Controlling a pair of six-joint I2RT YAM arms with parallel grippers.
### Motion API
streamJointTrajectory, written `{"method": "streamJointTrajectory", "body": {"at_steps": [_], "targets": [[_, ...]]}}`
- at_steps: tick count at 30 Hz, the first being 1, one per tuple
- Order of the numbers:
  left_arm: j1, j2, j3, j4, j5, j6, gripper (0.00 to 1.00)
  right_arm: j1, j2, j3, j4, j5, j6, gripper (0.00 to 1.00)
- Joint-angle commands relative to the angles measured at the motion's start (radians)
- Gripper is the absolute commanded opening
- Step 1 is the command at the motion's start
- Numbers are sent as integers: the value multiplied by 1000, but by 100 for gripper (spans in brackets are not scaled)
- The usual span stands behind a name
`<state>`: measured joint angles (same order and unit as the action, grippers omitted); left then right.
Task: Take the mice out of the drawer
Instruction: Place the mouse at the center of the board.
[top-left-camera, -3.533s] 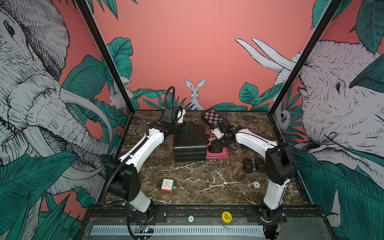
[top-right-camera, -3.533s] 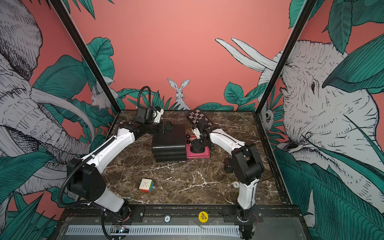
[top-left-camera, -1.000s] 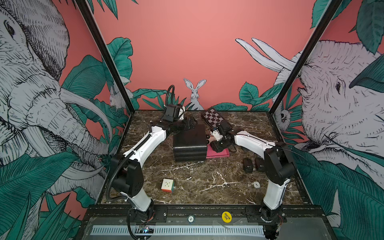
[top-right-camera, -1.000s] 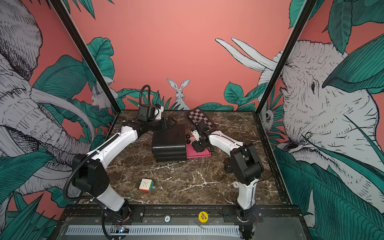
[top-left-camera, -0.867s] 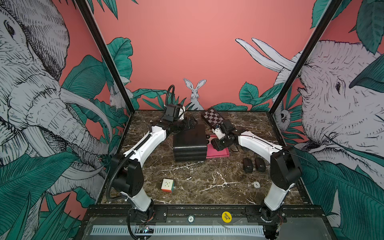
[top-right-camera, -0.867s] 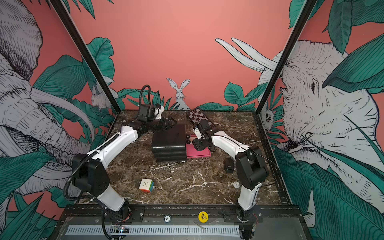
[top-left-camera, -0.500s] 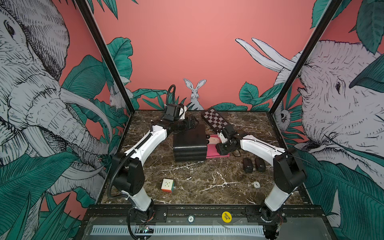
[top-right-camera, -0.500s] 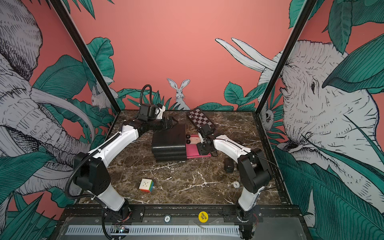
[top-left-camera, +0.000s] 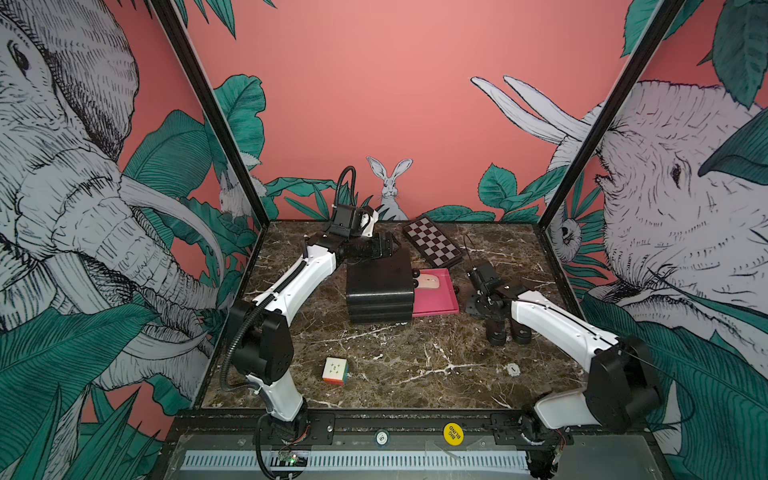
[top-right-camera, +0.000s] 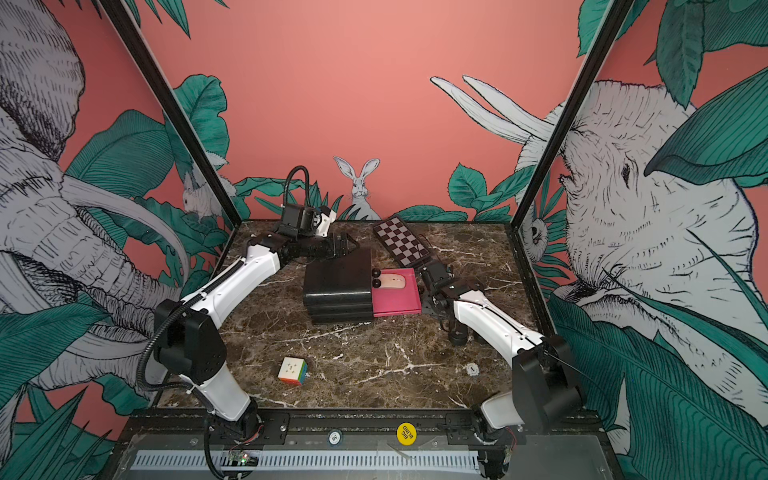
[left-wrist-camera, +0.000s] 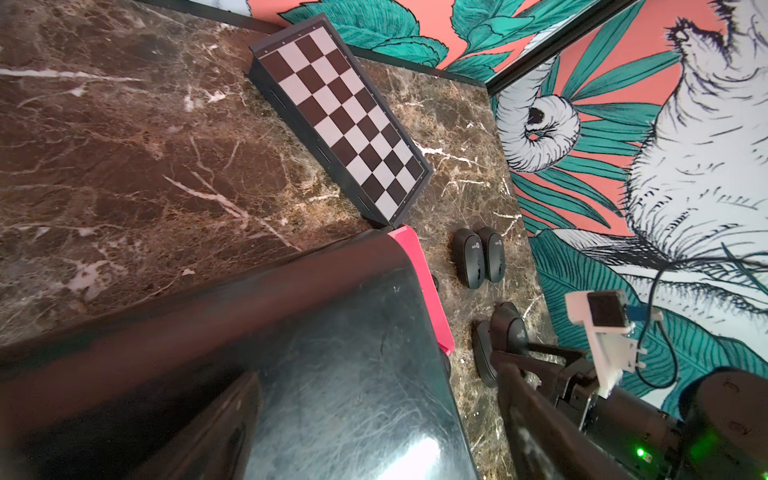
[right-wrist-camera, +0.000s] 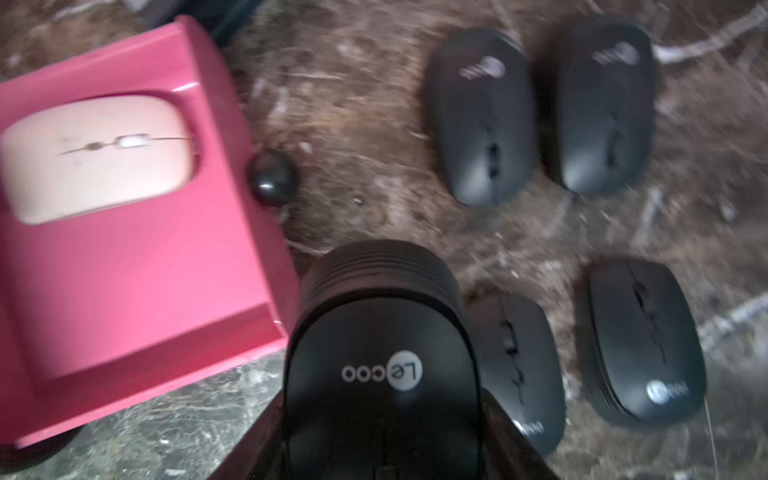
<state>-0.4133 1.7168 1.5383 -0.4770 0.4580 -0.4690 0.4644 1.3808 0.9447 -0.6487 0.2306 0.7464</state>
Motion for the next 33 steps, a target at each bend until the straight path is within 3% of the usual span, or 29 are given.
{"method": "streamJointTrajectory", "body": {"at_steps": [1, 11, 19, 26, 33], "targets": [[11, 35, 7, -101, 35, 20, 91, -7, -70, -51, -75, 83, 146, 48], [41, 63, 20, -104, 93, 37, 91, -6, -268, -206, -284, 148, 414, 47], [60, 72, 22, -107, 110, 43, 91, -8, -317, -265, -393, 141, 559, 48], [65, 67, 14, -95, 107, 37, 91, -8, -337, -350, -394, 110, 716, 49], [65, 57, -1, -85, 100, 24, 91, -51, -332, -405, -321, 103, 787, 49]]}}
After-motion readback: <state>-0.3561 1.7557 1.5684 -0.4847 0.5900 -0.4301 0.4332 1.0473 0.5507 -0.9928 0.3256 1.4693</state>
